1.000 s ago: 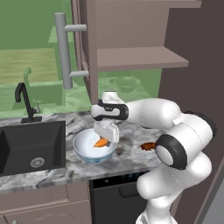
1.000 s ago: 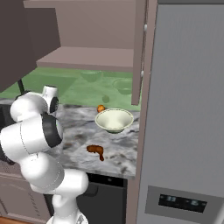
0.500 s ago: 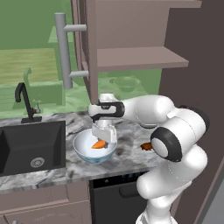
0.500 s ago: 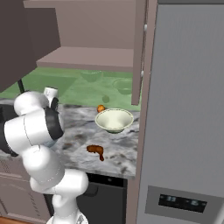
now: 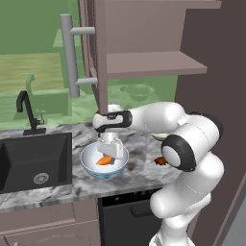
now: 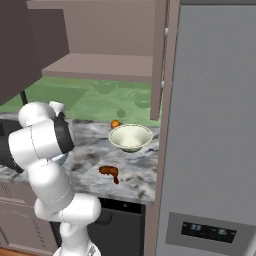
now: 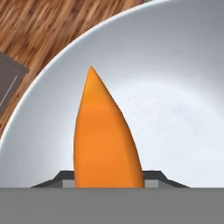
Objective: Pick both bowls and place them on the counter. Then place the chicken drumstick in one bowl and place the carrot in the other bowl.
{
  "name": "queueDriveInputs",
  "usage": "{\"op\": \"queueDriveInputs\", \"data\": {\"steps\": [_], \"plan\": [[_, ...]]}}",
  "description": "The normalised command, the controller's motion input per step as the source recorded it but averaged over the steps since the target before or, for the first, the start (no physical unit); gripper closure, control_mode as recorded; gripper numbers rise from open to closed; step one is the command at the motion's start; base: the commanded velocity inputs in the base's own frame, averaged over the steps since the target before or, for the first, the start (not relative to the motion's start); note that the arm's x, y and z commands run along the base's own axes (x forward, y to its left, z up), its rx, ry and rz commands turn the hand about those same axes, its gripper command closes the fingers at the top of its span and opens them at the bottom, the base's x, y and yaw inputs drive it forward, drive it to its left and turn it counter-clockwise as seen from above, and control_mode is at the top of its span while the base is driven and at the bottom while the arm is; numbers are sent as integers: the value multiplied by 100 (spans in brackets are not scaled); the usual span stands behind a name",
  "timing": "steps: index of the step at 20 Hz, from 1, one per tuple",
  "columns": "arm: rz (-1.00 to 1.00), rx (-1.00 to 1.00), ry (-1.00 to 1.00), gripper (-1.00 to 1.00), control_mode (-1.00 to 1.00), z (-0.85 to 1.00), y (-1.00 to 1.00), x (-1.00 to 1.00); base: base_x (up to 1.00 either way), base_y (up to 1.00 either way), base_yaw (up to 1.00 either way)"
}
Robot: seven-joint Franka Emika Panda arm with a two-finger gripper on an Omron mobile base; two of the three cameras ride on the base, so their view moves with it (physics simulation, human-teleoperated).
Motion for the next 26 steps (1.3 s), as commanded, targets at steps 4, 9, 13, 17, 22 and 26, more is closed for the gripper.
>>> {"op": "queueDriveInputs", "data": {"steps": [4,9,13,17,22,26], "plan": [[0,0,-11,-100,-100,-3,0,-11,0,0,0],[0,2,-10,-100,-100,0,-6,-4,0,0,0],[0,1,-4,-100,-100,1,-10,0,0,0,0],[-1,4,0,-100,-100,42,-26,0,0,0,0],[-3,4,0,-100,-100,66,-37,0,0,0,0],[-4,2,0,-100,-100,44,-38,0,0,0,0]]}}
